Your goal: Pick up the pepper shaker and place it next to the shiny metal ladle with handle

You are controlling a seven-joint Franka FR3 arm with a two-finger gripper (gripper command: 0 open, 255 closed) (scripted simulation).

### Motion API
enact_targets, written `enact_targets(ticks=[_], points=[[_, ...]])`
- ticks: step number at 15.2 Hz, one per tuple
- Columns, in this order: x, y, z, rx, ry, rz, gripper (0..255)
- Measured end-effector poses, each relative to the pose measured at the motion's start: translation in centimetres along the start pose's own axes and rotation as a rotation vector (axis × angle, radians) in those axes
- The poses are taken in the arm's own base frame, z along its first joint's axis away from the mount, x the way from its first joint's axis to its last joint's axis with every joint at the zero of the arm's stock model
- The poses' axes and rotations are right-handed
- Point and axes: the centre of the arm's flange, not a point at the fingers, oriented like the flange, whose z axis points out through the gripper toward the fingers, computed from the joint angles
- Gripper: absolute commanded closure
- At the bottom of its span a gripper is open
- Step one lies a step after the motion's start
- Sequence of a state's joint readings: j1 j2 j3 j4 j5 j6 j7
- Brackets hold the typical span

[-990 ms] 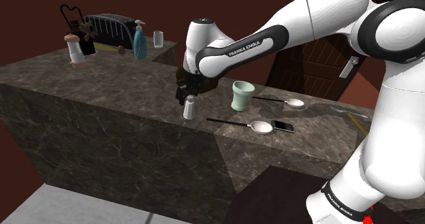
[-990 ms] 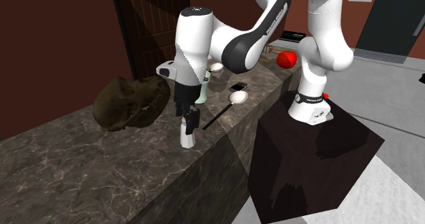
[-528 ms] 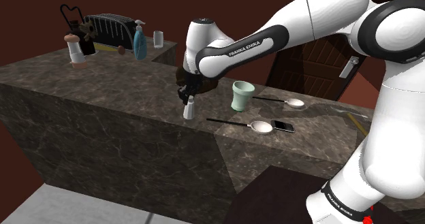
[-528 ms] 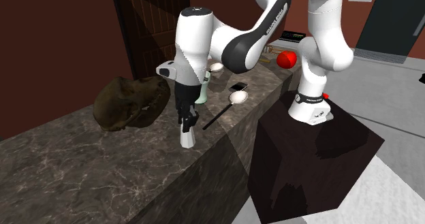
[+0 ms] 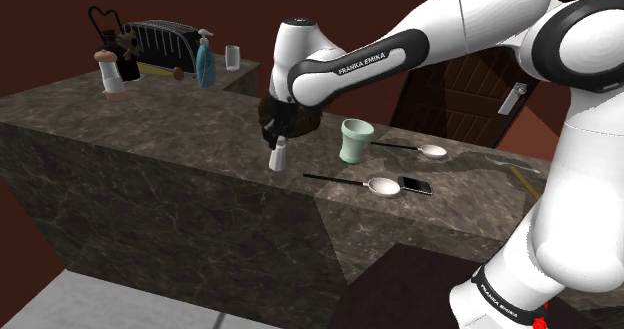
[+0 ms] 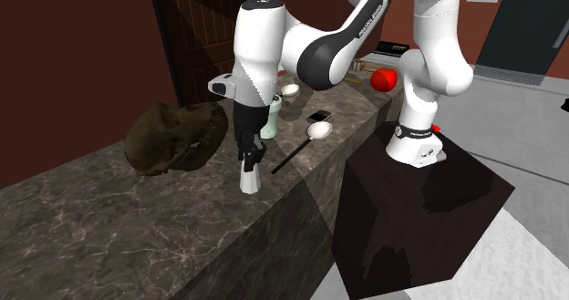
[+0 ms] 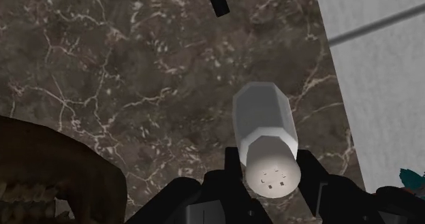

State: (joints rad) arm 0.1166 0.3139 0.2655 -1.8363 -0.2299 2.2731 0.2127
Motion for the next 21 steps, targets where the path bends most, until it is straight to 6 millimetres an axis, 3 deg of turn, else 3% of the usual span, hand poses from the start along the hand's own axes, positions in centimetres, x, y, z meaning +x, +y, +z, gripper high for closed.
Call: enact_targets(ticks=[21], points=[[1.7,0.9,-10.8,0.000,0.000,0.000,255]])
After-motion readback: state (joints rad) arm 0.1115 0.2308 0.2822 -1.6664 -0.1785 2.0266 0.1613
